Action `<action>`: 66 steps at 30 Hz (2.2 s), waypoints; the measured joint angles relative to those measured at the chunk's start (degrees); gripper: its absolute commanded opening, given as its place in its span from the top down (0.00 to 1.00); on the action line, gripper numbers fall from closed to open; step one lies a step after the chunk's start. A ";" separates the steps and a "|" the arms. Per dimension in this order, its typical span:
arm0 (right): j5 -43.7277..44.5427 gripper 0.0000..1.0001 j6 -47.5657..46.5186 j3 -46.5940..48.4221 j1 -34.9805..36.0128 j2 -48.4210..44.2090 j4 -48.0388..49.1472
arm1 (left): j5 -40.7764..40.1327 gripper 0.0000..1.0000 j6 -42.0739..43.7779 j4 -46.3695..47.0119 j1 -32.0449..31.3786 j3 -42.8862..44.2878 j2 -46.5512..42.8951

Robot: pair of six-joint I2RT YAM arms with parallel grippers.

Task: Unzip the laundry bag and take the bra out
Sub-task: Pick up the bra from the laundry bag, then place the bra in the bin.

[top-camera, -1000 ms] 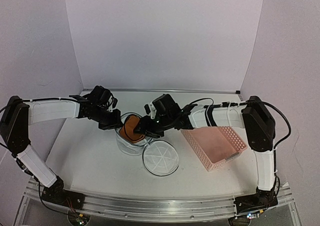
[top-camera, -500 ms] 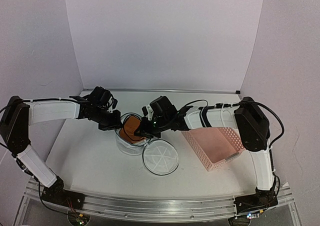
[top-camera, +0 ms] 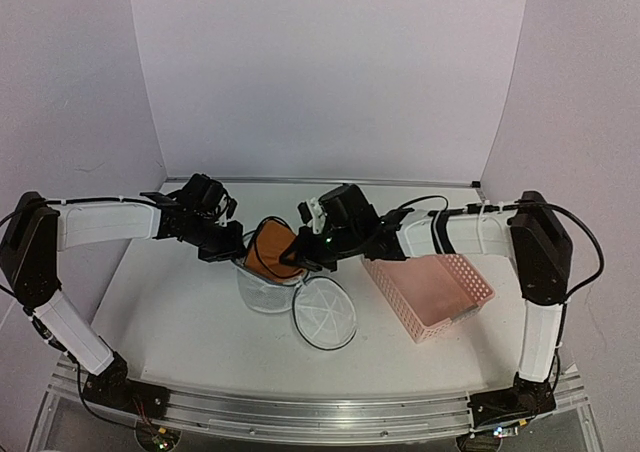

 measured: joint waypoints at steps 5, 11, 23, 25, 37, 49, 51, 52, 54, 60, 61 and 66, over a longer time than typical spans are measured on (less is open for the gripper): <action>0.24 1.00 -0.55 -3.28 -0.37 -5.64 2.19 | 0.00 1.00 -0.04 -0.02 -0.02 0.00 0.00; 1.05 1.00 -0.46 -6.54 -0.63 -8.90 6.16 | 0.04 1.00 -0.04 0.00 0.00 0.00 0.02; 2.89 1.00 -0.83 -8.35 -2.03 -12.81 8.94 | 0.04 1.00 -0.04 0.00 0.00 0.00 0.00; 3.52 1.00 -1.14 -9.70 -2.69 -14.21 9.07 | 0.07 1.00 -0.04 0.00 0.00 0.00 0.02; 14.25 1.00 -7.89 -17.03 -4.85 -30.25 1.01 | 0.04 1.00 0.00 0.00 0.00 0.00 0.02; 27.87 1.00 -12.98 -27.30 -10.10 -47.04 -11.89 | 0.04 1.00 1.20 -0.02 0.00 0.09 0.02; 28.81 1.00 -13.35 -29.27 -11.26 -48.50 -14.51 | 0.07 1.00 1.27 -0.02 0.00 0.13 0.02; 28.94 1.00 -13.40 -29.59 -11.76 -48.68 -14.91 | 0.07 1.00 1.27 -0.02 0.00 0.13 0.02; 29.00 1.00 -13.53 -31.43 -13.20 -49.51 -16.39 | 0.11 1.00 1.27 -0.02 0.00 0.15 0.04; 27.76 1.00 -13.27 -36.57 -17.73 -49.59 -19.37 | 0.15 1.00 1.27 -0.02 0.00 0.17 0.35; 27.43 1.00 -13.20 -36.92 -18.34 -49.40 -19.78 | 0.15 1.00 1.27 0.00 0.00 0.17 0.39; 23.74 1.00 -12.96 -37.77 -22.40 -46.29 -19.71 | 0.15 1.00 1.27 -0.02 0.00 0.17 0.39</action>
